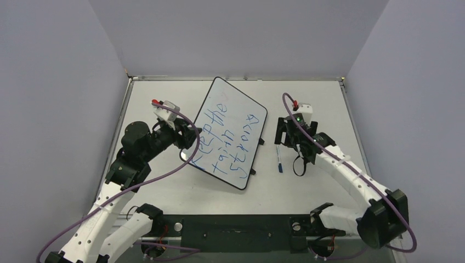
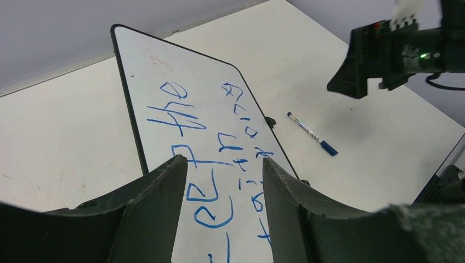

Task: Write a sentence on the whiteboard
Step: Reset both arms

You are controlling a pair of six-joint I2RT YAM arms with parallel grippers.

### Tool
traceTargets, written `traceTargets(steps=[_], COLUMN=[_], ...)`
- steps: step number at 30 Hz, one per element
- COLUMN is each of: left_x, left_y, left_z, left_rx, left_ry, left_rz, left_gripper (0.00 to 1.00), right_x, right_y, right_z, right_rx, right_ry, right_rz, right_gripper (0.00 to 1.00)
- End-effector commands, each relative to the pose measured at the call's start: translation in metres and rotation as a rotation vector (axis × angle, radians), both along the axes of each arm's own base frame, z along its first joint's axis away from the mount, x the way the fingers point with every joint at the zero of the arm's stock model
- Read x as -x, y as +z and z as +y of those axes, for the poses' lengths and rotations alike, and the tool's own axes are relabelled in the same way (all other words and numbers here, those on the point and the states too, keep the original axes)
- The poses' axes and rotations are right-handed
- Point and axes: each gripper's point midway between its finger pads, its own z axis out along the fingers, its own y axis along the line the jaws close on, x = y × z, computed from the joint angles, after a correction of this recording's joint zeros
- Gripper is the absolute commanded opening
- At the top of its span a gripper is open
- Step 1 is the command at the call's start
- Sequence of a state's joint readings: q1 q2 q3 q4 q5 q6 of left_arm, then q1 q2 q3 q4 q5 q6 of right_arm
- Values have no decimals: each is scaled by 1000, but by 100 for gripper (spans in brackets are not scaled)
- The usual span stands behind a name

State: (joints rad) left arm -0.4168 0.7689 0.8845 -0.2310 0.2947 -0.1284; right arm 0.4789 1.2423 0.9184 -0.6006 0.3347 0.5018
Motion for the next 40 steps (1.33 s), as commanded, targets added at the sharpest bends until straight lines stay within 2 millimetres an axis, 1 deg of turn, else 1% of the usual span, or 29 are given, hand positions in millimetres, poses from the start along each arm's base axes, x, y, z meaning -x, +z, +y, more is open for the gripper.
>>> traceTargets(steps=[1, 2, 3, 4, 5, 6, 8, 11, 12, 13, 14, 16, 18, 19, 20, 22, 23, 26, 34, 40], left_x=[-4, -5, -6, -6, -7, -7, -8, -7, -7, -8, -8, -8, -9, -10, -11, -12, -12, -13, -12, -13], left_y=[23, 23, 23, 23, 23, 23, 22, 23, 23, 23, 22, 22, 22, 22, 22, 22, 23, 23, 23, 23], left_z=[9, 9, 11, 11, 12, 12, 14, 14, 15, 15, 15, 16, 17, 18, 19, 21, 22, 23, 24, 25], left_rx=[15, 13, 13, 12, 11, 11, 9, 11, 10, 11, 10, 10, 9, 8, 8, 9, 10, 12, 12, 12], left_ry=[53, 57, 64, 68, 73, 76, 83, 86, 88, 89, 91, 94, 103, 108, 117, 129, 131, 138, 144, 147], left_rz=[-60, -59, -61, -61, -61, -61, -61, -66, -66, -66, -66, -65, -63, -63, -64, -63, -63, -64, -65, -64], left_gripper=[50, 50, 50, 50, 50, 50, 50, 50, 50, 50, 50, 50, 50, 50, 50, 50, 50, 50, 50, 50], right_x=[-14, -14, -9, -8, -4, -1, 5, 12, 14, 18, 21, 35, 45, 48, 53, 59, 61, 65, 64, 66], right_y=[88, 97, 112, 118, 130, 139, 146, 144, 141, 141, 140, 139, 138, 135, 137, 137, 135, 135, 138, 138], right_z=[10, 12, 14, 15, 15, 16, 22, 26, 29, 39, 44, 71, 82, 84, 86, 85, 84, 82, 78, 81], right_rx=[-144, -171, -210, -240, -277, -312, -371, -444, -453, -477, -486, -566, -614, -623, -637, -639, -632, -629, -632, -637], right_ry=[33, 41, 54, 52, 61, 65, 97, 84, 105, 162, 200, 359, 428, 439, 458, 477, 479, 481, 455, 480], right_rz=[-288, -325, -372, -403, -444, -486, -518, -521, -518, -504, -505, -470, -455, -446, -448, -451, -445, -449, -470, -466], right_gripper=[88, 88, 88, 89, 94, 97, 100, 100, 100, 100, 100, 100, 100, 100, 100, 100, 100, 100, 100, 100])
